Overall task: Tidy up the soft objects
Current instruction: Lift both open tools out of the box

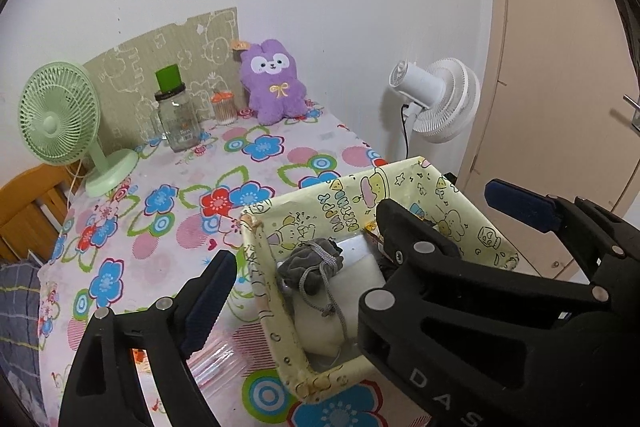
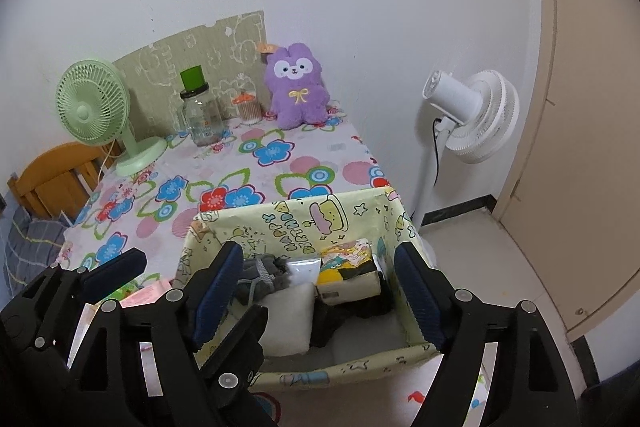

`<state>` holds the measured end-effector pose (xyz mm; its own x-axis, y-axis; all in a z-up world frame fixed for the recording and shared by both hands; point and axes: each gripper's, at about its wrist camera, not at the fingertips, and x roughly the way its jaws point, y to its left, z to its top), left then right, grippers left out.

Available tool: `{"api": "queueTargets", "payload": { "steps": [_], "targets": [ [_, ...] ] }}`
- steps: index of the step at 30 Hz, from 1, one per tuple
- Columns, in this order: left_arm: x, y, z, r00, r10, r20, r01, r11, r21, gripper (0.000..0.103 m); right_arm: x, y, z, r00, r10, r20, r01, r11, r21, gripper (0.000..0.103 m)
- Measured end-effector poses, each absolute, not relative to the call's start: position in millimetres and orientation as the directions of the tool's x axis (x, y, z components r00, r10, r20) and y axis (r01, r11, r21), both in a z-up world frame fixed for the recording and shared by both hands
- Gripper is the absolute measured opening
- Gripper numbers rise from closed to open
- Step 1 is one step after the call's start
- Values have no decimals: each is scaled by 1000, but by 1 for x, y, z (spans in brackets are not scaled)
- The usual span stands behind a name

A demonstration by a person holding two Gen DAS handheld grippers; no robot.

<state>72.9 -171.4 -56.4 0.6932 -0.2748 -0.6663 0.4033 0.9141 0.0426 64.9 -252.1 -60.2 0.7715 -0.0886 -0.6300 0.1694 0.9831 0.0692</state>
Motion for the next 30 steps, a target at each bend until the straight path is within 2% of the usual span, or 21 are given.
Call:
{"api": "queueTargets", "payload": {
  "steps": [19, 30],
  "targets": [
    [43, -129, -38, 751, -254, -609, 354, 934, 47, 100, 33, -208, -38, 809, -105, -579, 153, 988, 34, 81],
    [29, -101, -35, 773, -240, -587, 327, 944, 45, 101, 19, -182, -35, 827, -93, -555, 132, 991, 31, 88]
  ]
}}
